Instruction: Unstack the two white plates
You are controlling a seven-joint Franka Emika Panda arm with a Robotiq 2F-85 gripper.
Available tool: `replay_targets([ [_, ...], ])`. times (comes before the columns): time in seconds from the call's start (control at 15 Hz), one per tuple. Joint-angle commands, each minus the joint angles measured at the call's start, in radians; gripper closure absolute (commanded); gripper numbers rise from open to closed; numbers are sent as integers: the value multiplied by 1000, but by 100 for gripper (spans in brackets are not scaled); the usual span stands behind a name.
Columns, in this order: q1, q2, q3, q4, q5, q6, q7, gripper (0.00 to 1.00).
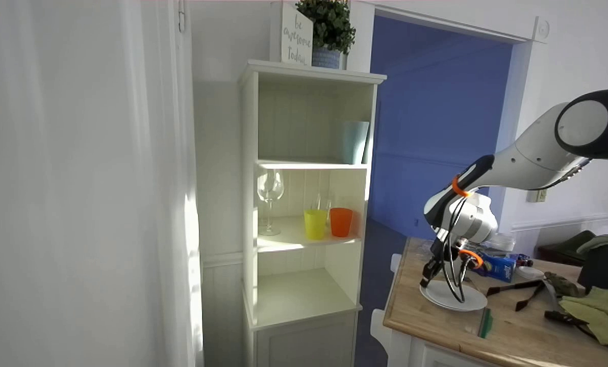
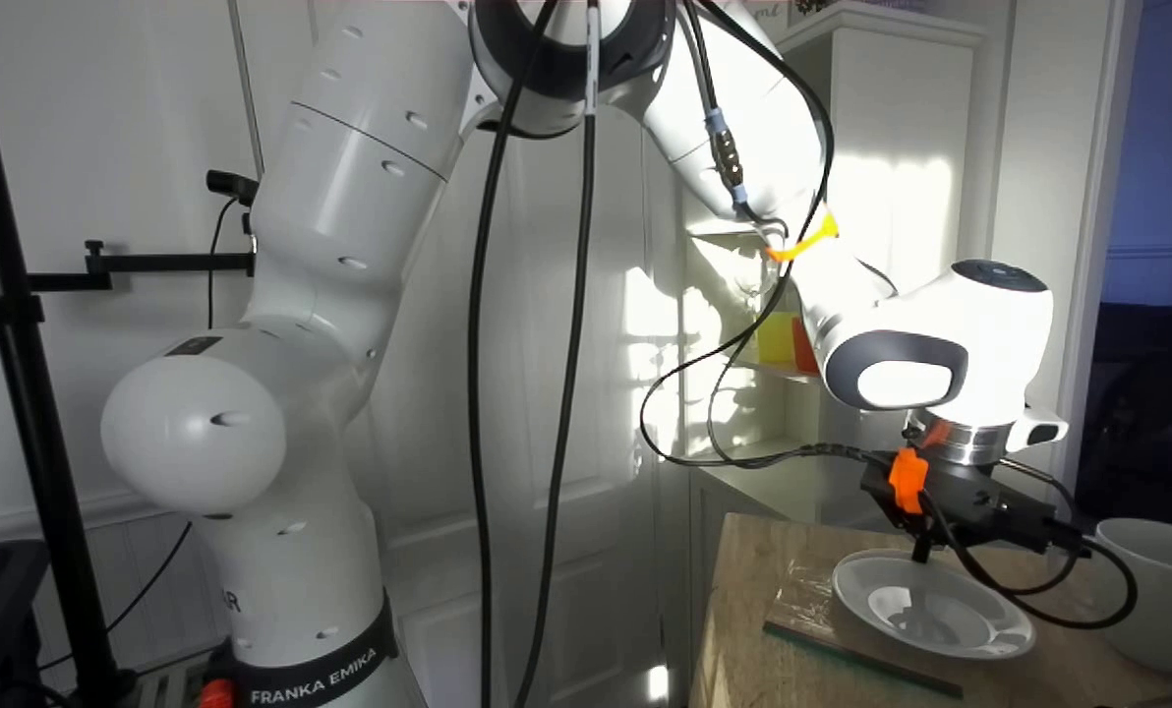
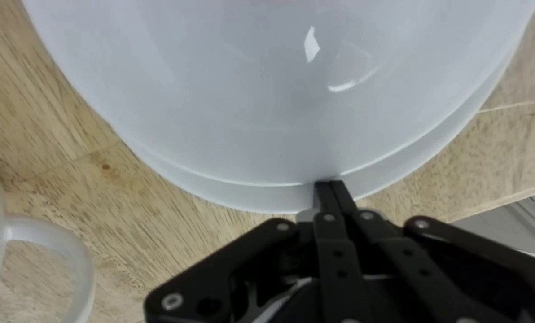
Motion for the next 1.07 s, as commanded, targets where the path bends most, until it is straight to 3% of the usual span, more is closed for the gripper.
replay_targets([
  [0.0,21,4,-35,6,-48,-33,68,96],
  [1.0,60,-16,-108,-7,-229,-131,319,97],
])
